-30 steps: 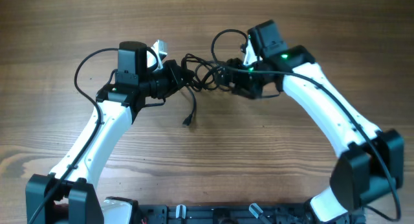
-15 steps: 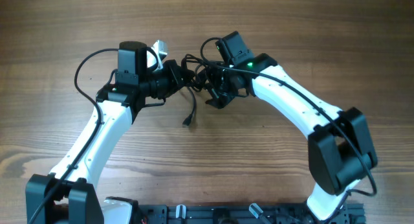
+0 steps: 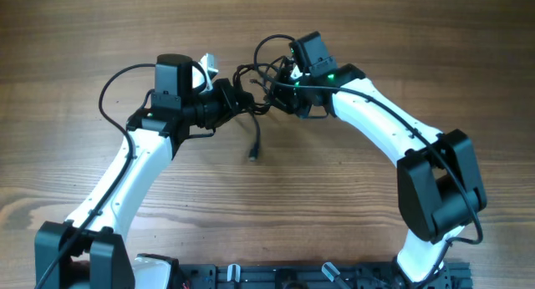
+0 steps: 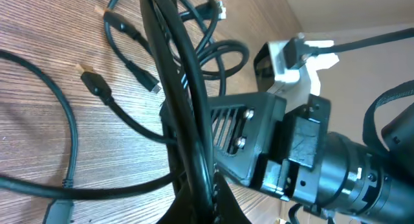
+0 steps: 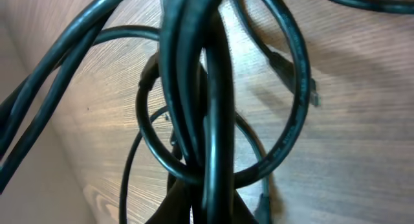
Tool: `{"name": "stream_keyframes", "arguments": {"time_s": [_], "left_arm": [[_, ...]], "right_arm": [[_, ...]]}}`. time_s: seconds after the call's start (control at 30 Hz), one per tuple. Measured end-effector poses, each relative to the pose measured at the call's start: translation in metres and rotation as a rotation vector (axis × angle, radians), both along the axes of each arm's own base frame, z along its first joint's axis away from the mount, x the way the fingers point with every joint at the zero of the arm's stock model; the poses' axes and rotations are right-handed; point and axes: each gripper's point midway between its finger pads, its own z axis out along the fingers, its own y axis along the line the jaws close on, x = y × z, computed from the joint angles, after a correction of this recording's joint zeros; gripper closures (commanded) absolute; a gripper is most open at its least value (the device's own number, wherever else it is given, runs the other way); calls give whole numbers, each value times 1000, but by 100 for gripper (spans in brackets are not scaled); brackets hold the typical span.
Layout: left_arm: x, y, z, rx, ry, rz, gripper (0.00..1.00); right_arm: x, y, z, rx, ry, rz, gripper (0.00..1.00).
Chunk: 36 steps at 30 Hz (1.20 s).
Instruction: Untangle cables
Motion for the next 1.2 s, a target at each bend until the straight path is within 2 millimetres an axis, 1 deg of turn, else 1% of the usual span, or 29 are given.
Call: {"name": "stream_keyframes", "arguments": {"time_s": [0.1,0.13,0.2,0.27,0.3,0.33,0.37,0.53,0.63,0.67,0.73,0.77,0.8,0.83,0.87,0.9,0.93,0.97,1.0,1.07,1.2], "left_arm": [[-1,0,-2,2,9,0,96],[-2,0,-2,3,14,0,96],[-3,1,-4,5,22,0,96],[-4,1,-5,8,29,-1,96],[-6,1,-6,7,36,-4,96],[-7,1,-6,4,42,-8,96],[-8,0,-5,-2,44,-14,96],[-10,-3,-4,-14,48,-29,96],[-16,-1,-10,9,70,-40,96],[-22,2,-17,31,102,-36,96],[-27,8,-25,69,135,-23,96],[-28,10,-28,82,145,-19,96],[-29,12,-30,102,143,-23,96],[-29,13,-31,111,136,-27,96],[-31,14,-33,127,137,-32,96],[-32,15,-34,138,138,-37,96],[-33,16,-34,151,139,-37,96],[-34,18,-34,166,139,-38,96],[-35,19,-35,182,140,-36,96],[-39,21,-38,210,151,-42,96],[-42,14,-32,229,122,-77,96]], "right_arm": [[4,-2,2,-10,-61,68,88],[5,-2,4,-19,-90,102,82],[12,-3,10,-45,-157,151,81],[20,-9,13,-70,-202,166,81],[22,-11,13,-78,-210,167,81],[24,-13,13,-89,-222,169,84],[26,-14,13,-96,-234,170,95],[28,-14,13,-102,-243,166,96],[25,-13,16,-62,-231,181,96],[26,-14,21,-37,-229,186,96],[27,-21,41,27,-244,188,96],[27,-26,61,72,-268,191,96],[27,-34,85,118,-307,193,96],[26,-43,108,159,-344,190,96],[25,-57,137,211,-390,184,96],[22,-68,155,253,-412,182,96],[18,-80,168,299,-417,181,96],[17,-89,173,332,-411,179,96],[19,-103,176,361,-403,163,96],[21,-132,176,399,-367,112,96],[25,-171,171,412,-323,18,96]]}}
